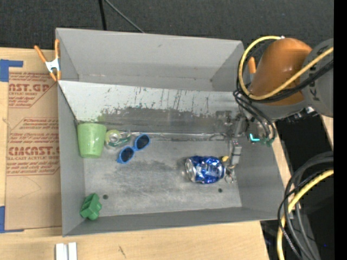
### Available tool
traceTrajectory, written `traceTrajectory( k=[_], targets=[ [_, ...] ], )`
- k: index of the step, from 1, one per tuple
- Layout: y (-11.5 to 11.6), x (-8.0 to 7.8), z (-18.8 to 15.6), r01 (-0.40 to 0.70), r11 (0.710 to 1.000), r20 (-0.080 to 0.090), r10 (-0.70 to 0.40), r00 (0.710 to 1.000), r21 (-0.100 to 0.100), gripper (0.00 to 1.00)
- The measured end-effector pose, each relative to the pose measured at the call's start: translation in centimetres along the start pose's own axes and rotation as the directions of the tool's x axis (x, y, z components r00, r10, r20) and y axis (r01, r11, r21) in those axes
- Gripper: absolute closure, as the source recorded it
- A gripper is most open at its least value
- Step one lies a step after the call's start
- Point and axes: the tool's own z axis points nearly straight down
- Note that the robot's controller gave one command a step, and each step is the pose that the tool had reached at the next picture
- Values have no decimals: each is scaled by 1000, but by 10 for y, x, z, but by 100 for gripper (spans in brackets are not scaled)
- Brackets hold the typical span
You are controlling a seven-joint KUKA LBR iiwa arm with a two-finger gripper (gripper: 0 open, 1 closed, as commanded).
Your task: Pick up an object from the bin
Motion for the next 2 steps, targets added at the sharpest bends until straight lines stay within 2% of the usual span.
traceTrajectory(
  k=[1, 2],
  targets=[
    [18, 15, 110, -12, 1000, -2, 12, 1000, -1, 0],
    [29, 19, 74, -106, 994, 8, 106, 994, -2, 0]
  ],
)
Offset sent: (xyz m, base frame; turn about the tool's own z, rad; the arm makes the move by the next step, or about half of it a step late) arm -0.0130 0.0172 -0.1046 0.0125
